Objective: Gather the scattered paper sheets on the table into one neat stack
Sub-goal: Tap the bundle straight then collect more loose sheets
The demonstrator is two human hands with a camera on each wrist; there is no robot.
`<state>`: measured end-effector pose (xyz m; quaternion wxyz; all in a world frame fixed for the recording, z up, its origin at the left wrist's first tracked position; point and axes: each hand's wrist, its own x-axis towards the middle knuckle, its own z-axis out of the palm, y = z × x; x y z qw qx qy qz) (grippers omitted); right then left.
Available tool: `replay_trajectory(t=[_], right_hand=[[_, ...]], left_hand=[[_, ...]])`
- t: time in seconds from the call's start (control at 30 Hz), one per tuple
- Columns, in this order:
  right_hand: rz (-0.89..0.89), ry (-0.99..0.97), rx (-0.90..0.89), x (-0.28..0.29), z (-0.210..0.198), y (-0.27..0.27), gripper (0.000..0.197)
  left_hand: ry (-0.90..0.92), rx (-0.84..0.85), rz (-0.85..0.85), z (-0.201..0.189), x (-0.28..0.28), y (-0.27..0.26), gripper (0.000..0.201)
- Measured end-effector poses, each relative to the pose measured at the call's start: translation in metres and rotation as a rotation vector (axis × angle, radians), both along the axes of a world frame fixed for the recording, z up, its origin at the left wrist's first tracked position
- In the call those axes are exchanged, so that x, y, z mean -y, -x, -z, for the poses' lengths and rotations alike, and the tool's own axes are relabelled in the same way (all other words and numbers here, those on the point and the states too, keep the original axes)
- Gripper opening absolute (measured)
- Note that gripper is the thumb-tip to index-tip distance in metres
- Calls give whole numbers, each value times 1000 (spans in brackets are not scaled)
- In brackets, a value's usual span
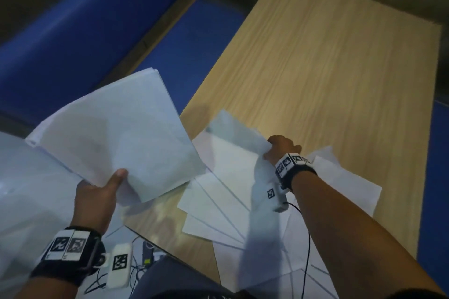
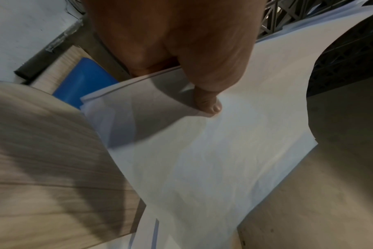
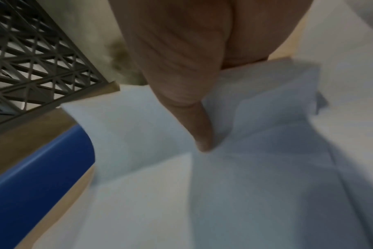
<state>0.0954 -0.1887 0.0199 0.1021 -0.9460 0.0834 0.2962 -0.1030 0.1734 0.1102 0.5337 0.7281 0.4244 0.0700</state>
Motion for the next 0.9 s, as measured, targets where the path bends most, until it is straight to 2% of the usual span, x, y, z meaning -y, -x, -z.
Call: replay_trajectory(t=[0.03,0.07,0.17,0.23,0.27,0.33,0.37,0.43,0.53,0.6,0.7,0.8,0.9], right_hand=[[7,-35,51,1,-2,2,9],[13,-89,99,3,-6,4,7],[43,-338,207,9,-25,12,21],[34,-423,279,15,-40,15,25],[31,-459,315,18,-47,16,22],[56,-521,356,25,-58,17,4],[57,-531,359,29,-60,18,13],[40,-529,332,34,-61,20,33],[-34,-523,410,33,-56,25,45],[-144,-421,465,30,-46,29,40],[-214,-251,533,28,-34,38,29],[-245,-229,696,23,-32,40,15],[-187,-254,678,10,-51,40,19]], left_hand=[[-1,4,1,2,-2,-1,49],[2,5,4,4,-2,-1,49],[-5,18,21,4,0,-5,48],[-10,21,34,4,2,-7,43],[-14,16,43,4,3,-7,40],[-13,14,61,2,6,-8,34],[-14,16,67,1,8,-8,33],[-14,18,78,-1,12,-8,36],[-12,13,93,-3,16,-6,41],[-8,7,95,-1,15,-4,43],[-17,8,100,1,13,0,46],[-27,2,94,4,9,4,47],[-27,-14,78,5,6,8,45]])
